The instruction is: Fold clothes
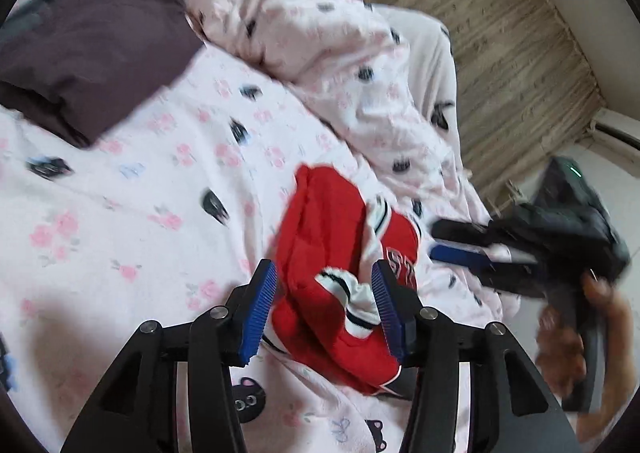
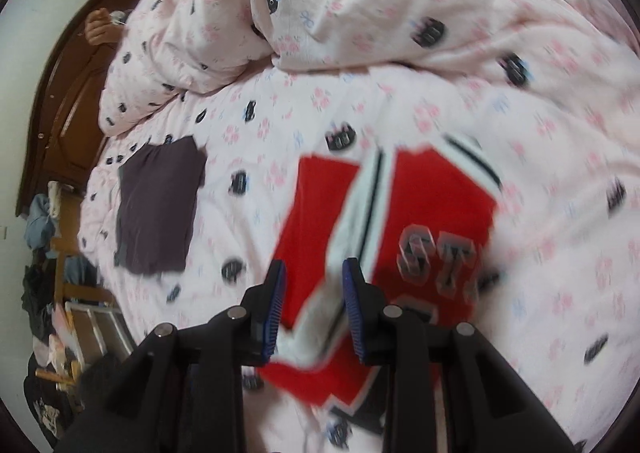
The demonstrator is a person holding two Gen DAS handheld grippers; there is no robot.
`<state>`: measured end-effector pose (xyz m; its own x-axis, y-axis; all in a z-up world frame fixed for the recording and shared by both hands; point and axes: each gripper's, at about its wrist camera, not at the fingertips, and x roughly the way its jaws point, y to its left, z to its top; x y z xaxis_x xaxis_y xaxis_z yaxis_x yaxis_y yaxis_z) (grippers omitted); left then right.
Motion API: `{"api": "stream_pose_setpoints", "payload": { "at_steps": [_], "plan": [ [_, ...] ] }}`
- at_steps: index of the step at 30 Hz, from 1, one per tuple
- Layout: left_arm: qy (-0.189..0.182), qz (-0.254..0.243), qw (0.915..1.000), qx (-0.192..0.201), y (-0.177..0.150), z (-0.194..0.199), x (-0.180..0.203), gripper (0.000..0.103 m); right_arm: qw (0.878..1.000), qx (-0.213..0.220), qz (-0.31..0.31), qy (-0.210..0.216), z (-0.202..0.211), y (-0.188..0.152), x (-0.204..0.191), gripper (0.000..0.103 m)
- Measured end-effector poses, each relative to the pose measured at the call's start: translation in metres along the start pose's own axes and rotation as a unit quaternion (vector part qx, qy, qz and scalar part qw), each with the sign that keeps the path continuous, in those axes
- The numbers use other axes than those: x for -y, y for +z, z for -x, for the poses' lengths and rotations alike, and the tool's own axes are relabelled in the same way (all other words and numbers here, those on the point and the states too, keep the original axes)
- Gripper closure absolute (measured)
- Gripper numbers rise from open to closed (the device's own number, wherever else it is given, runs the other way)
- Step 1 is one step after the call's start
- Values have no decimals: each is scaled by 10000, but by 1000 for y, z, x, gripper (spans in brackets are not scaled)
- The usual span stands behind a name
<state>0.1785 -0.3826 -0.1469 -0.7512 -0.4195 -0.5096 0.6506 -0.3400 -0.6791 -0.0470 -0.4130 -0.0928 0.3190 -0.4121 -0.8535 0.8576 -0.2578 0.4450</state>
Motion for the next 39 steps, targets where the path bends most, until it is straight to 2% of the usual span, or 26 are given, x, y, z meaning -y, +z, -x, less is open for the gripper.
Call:
{"api": "stream_pose_setpoints", "payload": {
  "at_steps": [1,3,6,8,10,13,17,21,24,26,29,32,35,39],
  "plan": [
    [-5,3,10000,-99,-1,-6,0,59,10000,55,-15,42,6,-10,6,61],
    [73,-117,9998,-138,-3,-12,1,59,9997,207,-89,49,18,-32,18,61],
    [460,-236,9982,-291,-8,-18,0,59,9988,398,-281,1,28,-64,39,61],
    [701,-42,9969,-355,-11,-17,-12,59,9975,499,-494,26,32,-85,57,59],
    [761,58,9964,-363,-13,-15,-19,59,9960,474,-740,169,28,-101,74,58],
    [932,-149,9951,-279,-16,-9,-15,59,9928,425,-1060,362,18,-120,96,58],
    [948,-145,9948,-331,-14,-5,-14,59,9869,500,-1340,742,9,-136,117,58],
    [585,-410,9964,-448,7,6,3,59,9777,676,-1533,1265,5,-137,129,53],
    [330,-496,9960,-661,25,12,6,58,9741,737,-1530,1495,0,-134,130,52],
    [252,-505,9945,-883,37,8,0,58,9727,757,-1486,1613,-6,-132,129,52],
    [185,-601,9900,-1262,49,-10,-10,50,9709,787,-1433,1748,-14,-130,128,50],
    [-172,-580,9870,-1490,53,-23,-14,50,9704,806,-1394,1801,-21,-125,127,50],
    [-408,-724,9858,-1463,49,-27,-12,50,9709,790,-1345,1817,-24,-120,125,50],
    [-504,-459,9834,-1683,42,-36,-18,50,9706,780,-1320,1855,-24,-119,125,49]
  ]
}}
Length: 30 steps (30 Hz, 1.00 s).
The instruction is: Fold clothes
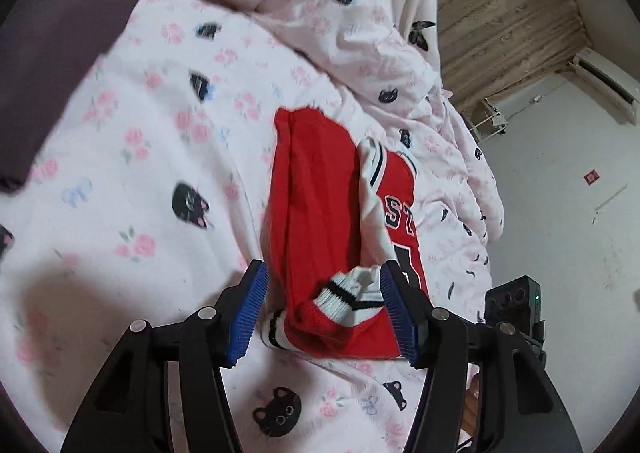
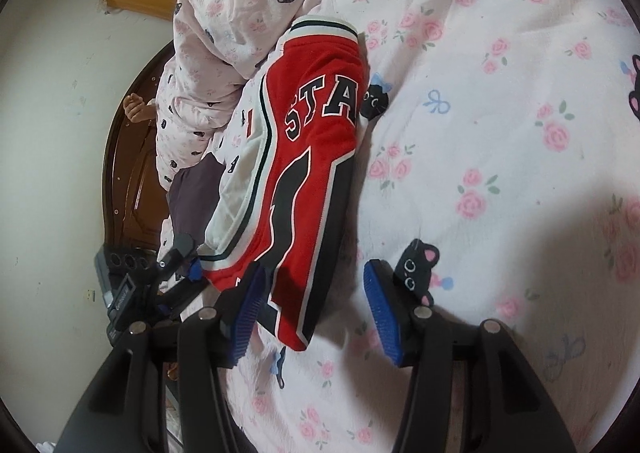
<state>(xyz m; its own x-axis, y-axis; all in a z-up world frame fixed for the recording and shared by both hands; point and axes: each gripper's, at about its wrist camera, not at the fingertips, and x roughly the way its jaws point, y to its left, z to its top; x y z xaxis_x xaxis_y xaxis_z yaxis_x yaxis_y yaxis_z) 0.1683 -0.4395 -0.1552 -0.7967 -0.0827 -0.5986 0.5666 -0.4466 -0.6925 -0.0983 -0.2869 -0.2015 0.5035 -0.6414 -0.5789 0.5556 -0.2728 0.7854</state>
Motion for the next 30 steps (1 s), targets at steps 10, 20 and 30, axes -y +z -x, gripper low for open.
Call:
{"api": "stream_pose_setpoints", "payload": {
  "at_steps": [10,20,30],
  "plan": [
    [-87,90,9995,-306,-7,-12,0,44,10000,-88,24,36,-3,2,0,49],
    [107,111,9993,-334,-9,-20,0,43,9996,-111,-27,244,-10,3,3,47],
    [-4,24,9995,-304,-14,-24,10,35,9992,-132,76,380,-23,-2,-7,50]
  ]
}}
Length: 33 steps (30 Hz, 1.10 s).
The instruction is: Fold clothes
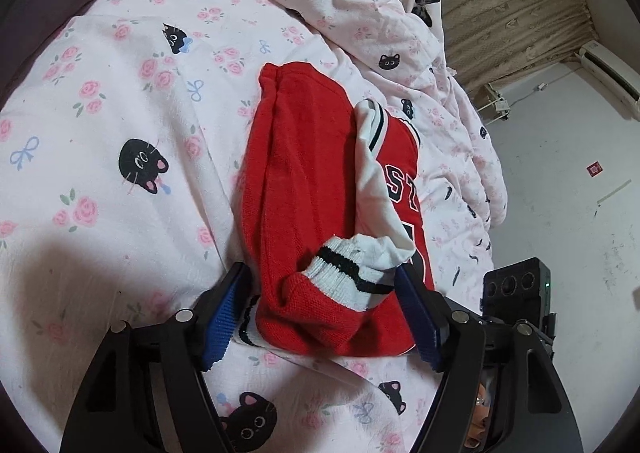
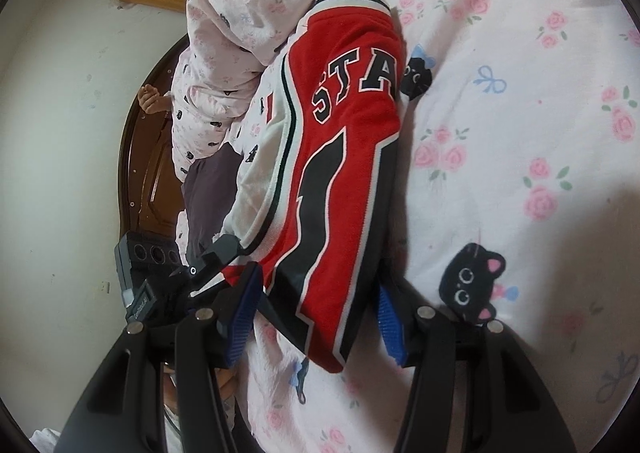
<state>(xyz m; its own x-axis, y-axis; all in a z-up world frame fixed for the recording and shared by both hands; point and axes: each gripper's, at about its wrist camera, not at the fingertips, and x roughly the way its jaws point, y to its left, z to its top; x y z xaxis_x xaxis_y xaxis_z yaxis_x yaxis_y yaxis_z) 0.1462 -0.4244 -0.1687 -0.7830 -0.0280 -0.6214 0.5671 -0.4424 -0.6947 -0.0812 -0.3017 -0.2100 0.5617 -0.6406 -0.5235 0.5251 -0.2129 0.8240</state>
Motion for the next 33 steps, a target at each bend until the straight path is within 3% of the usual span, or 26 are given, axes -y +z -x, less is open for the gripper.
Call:
{"api": "stream_pose_setpoints", "payload": {
  "at_steps": [2,4,6,9,20,28,33],
  "plan": [
    [-27,48,10000,16,1,1,-2,38,10000,-11,-12,20,-1,0,0,57],
    [-35,62,10000,29,1,2,-3,49,10000,-21,-54,37,-2,1,2,68],
    [-12,11,10000,60,2,3,-2,71,9999,-15,-88,52,-2,1,4,75],
    [1,-118,9998,141,4,8,2,80,9999,3,-85,80,-2,2,3,88],
    [-3,-550,9969,558,7,30,23,84,9992,140,361,109,13,1,-23,91],
    [-73,-234,9984,510,-3,53,20,86,9983,100,534,206,20,-9,-46,93],
    [73,-173,9987,479,-3,72,26,89,9987,20,495,141,20,-17,-69,94]
  ]
}}
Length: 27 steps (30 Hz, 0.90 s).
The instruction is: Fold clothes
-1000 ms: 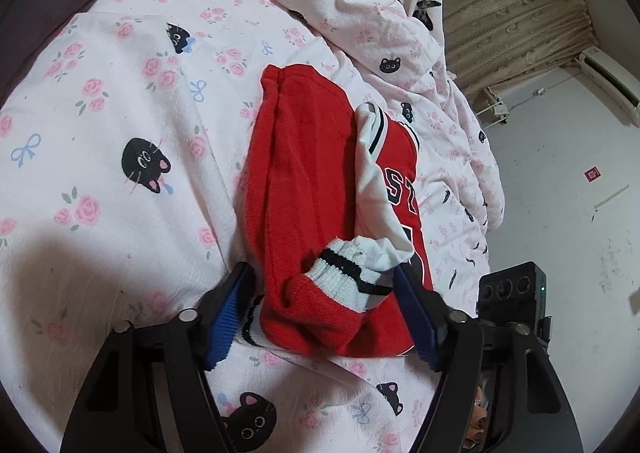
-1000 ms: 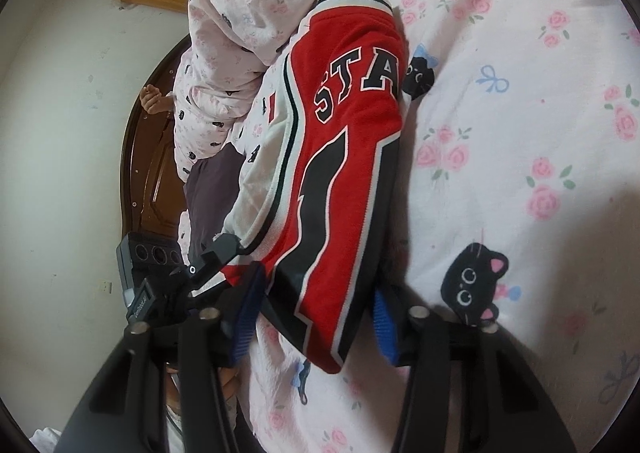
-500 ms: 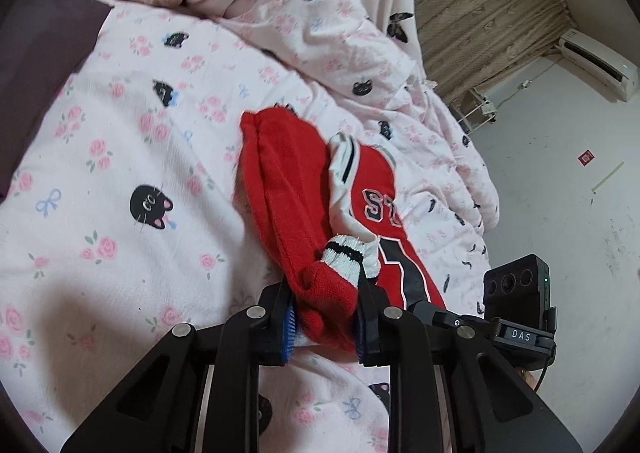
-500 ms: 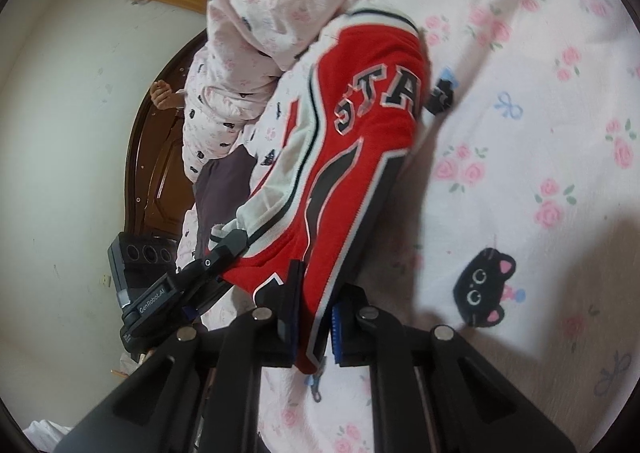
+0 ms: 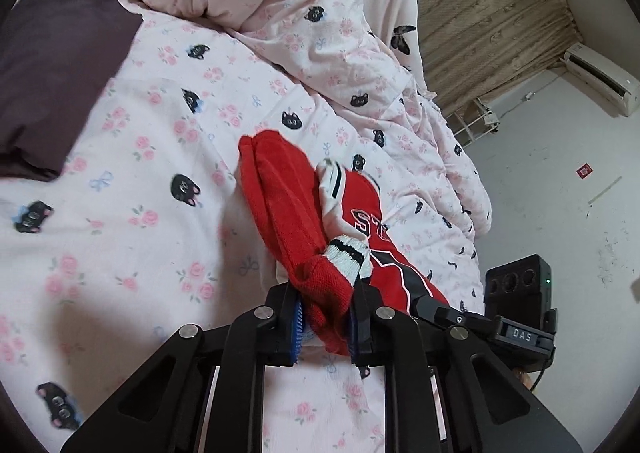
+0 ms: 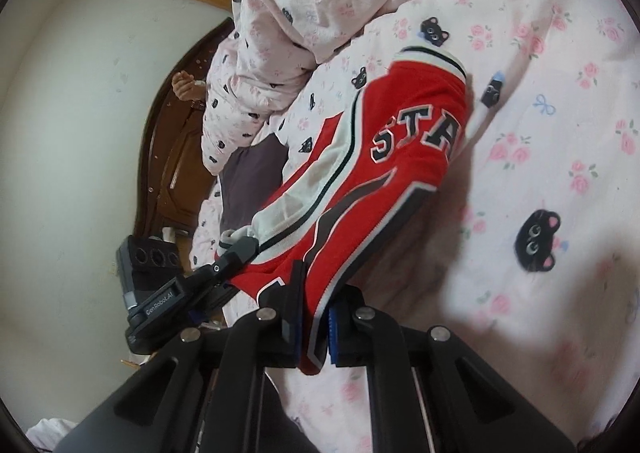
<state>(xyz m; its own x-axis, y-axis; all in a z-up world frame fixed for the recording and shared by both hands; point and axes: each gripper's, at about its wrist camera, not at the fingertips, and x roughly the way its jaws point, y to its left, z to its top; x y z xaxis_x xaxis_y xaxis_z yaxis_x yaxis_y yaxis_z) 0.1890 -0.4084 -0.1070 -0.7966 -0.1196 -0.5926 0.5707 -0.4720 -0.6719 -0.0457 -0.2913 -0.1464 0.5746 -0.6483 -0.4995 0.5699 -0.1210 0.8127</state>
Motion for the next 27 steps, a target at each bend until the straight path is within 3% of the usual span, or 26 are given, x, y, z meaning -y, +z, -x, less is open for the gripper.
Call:
{"api": "stream_pose_setpoints", "payload": {
  "at_steps": [4,9,16,27],
  "plan": [
    [-57,317,9995,-34,17,19,-4,89,10000,-45,72,-23,1,6,-25,94],
    [190,282,9994,6,41,46,-1,90,9997,-167,200,-40,-4,25,-68,94],
    [430,437,9978,264,89,86,-19,90,9979,-445,458,-93,-41,61,-126,94],
    [878,207,9927,805,225,128,-53,90,9954,-428,849,-109,-132,153,-214,94]
  ]
}}
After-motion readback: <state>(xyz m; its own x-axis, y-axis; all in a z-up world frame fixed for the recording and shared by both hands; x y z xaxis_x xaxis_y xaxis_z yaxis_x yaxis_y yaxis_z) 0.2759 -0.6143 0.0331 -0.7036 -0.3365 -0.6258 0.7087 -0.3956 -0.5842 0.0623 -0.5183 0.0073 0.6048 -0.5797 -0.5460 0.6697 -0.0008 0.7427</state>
